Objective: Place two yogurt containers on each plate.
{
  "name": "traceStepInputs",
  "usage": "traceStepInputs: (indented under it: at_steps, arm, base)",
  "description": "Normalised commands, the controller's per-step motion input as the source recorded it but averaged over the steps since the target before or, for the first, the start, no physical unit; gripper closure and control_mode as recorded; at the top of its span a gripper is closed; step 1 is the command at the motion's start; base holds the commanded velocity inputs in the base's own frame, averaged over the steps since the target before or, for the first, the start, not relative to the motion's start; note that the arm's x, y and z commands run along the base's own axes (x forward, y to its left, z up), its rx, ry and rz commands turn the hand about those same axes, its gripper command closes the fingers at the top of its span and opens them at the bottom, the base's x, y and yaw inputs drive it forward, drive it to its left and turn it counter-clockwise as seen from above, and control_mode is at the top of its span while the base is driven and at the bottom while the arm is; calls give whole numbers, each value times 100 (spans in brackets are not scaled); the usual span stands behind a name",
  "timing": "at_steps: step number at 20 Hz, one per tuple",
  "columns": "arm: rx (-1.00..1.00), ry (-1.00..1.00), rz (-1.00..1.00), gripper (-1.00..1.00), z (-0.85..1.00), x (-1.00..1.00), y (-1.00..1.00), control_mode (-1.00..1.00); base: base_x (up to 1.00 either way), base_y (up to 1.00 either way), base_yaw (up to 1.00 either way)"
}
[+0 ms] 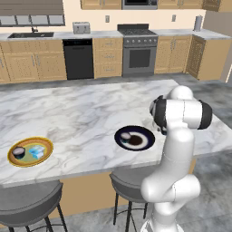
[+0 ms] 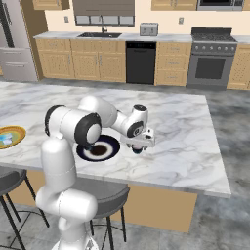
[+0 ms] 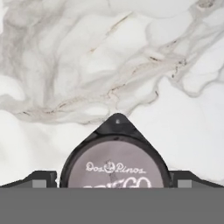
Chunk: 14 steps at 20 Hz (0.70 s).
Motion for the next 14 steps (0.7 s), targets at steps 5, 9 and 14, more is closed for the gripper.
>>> traceStepInputs:
  at_steps: [5, 9, 14]
  arm:
    - [0, 0, 0, -100, -10, 4, 0, -100]
    - [0, 0, 0, 100, -1, 0, 0, -100]
    - [0, 0, 0, 100, 1, 0, 0, -100]
  base:
    - [0, 0, 0]
    - [0, 0, 0]
    - [0, 0, 0]
